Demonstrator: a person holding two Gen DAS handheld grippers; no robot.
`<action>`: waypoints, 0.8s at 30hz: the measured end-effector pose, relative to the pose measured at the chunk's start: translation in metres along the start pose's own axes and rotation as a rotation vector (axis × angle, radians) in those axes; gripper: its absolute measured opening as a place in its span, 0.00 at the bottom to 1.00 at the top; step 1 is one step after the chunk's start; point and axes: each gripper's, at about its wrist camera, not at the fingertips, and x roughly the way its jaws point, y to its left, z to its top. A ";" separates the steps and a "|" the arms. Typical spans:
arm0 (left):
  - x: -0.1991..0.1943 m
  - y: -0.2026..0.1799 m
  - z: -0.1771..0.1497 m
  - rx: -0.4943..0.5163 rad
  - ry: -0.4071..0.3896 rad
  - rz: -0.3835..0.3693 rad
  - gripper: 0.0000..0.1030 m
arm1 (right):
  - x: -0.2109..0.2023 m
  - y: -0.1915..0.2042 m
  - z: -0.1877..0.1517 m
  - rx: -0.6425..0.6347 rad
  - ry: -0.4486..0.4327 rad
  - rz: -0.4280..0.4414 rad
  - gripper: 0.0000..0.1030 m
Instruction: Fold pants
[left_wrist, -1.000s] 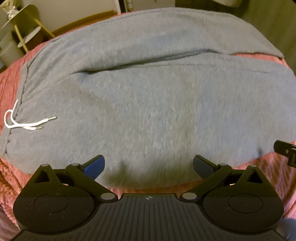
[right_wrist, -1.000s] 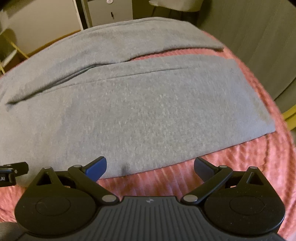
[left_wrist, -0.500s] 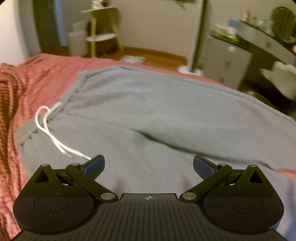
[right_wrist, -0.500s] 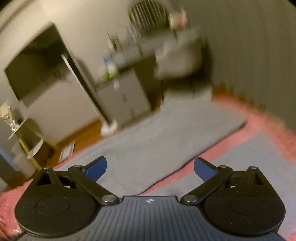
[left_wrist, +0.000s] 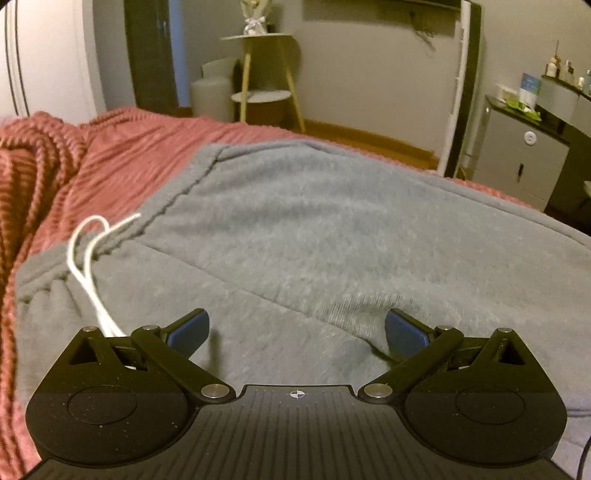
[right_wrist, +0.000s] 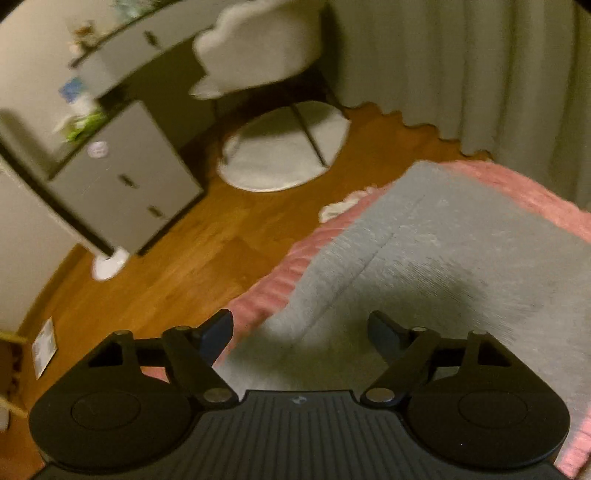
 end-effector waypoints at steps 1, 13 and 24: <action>0.001 -0.001 -0.004 -0.003 0.014 0.000 1.00 | 0.010 -0.003 0.000 0.010 0.009 -0.033 0.75; -0.021 0.009 -0.016 -0.007 0.030 -0.012 1.00 | -0.117 -0.123 -0.088 -0.135 -0.137 0.249 0.04; -0.077 0.038 -0.034 -0.064 -0.105 -0.313 1.00 | -0.172 -0.233 -0.246 -0.031 -0.052 0.216 0.06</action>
